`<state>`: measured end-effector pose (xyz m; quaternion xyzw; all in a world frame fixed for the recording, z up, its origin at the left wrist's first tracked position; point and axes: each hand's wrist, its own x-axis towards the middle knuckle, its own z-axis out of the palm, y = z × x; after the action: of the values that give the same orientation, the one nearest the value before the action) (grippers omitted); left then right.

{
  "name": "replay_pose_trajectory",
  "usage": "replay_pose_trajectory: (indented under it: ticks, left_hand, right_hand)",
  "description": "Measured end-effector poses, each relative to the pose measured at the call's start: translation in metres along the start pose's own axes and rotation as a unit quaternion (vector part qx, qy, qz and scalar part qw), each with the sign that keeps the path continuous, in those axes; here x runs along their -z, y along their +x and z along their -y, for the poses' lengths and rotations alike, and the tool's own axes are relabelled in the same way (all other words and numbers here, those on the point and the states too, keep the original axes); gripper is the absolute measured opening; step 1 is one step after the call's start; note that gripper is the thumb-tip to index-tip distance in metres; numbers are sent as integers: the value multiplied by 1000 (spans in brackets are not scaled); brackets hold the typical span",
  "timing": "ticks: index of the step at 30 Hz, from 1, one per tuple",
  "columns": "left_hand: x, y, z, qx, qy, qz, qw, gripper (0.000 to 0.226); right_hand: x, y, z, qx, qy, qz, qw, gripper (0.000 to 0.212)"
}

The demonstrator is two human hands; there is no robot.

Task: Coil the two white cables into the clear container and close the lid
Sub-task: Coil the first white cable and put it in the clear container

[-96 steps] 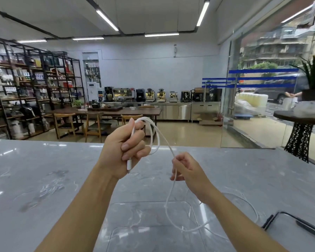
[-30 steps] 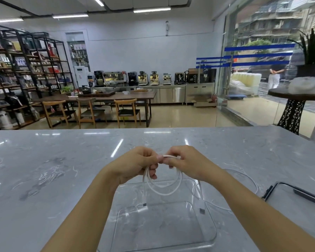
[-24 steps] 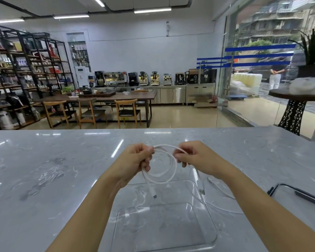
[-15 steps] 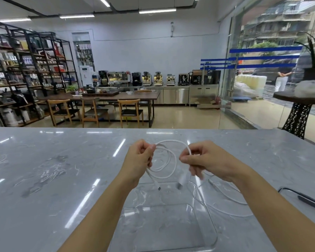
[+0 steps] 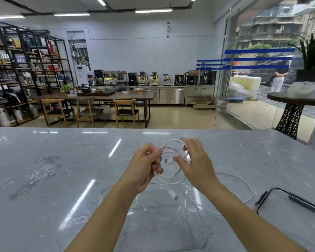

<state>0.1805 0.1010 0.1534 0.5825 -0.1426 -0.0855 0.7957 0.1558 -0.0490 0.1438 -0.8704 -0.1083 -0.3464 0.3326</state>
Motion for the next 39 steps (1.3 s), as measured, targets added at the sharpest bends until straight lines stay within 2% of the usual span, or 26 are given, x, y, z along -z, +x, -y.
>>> replay_pose_trajectory:
  ticks: [3,6,8,11,12,15,17,20,23,26,29,32,37,39]
  left_hand:
    - [-4,-1,0,8,-42,34,999,31]
    - [-7,-1,3,12,-47,40,998,31]
    - [-8,-2,4,19,-52,40,998,31]
    - [-6,-1,2,23,-69,26,997,32]
    - [-5,-1,1,23,-66,17,997,32]
    - [-5,-1,-2,31,-44,3,999,30]
    - [-4,-2,-4,34,-35,-4,999,30]
    - [7,-2,-12,34,-45,-23,998,34]
    - [17,-4,-17,19,4,-34,999,35]
    - [13,-4,-12,12,46,-37,998,34]
    - [7,-4,-10,9,37,-46,998,35]
    - [2,-5,-7,9,30,-52,998,35]
    - [-12,-9,-1,9,27,-47,998,33]
    - [-14,-12,0,22,22,-38,999,31]
  right_hand:
    - [4,3,-4,-58,172,61,982,52]
    - [5,4,-11,-100,349,171,916,43]
    - [2,0,-13,-110,393,193,892,39]
    - [0,-4,-16,-123,360,169,909,22]
    - [1,-4,-16,-130,348,173,912,24]
    - [4,-3,-22,-131,314,186,922,65]
    - [8,-4,-28,-133,306,175,926,74]
    - [22,-6,-42,-147,299,148,931,60]
    - [40,-8,-60,-182,276,116,937,41]
    - [50,-9,-66,-189,262,130,937,32]
    - [50,-11,-62,-187,269,167,930,18]
    - [44,-15,-48,-169,282,188,925,19]
    - [32,-15,-21,-103,230,128,959,18]
    - [31,-15,-17,-101,229,122,961,20]
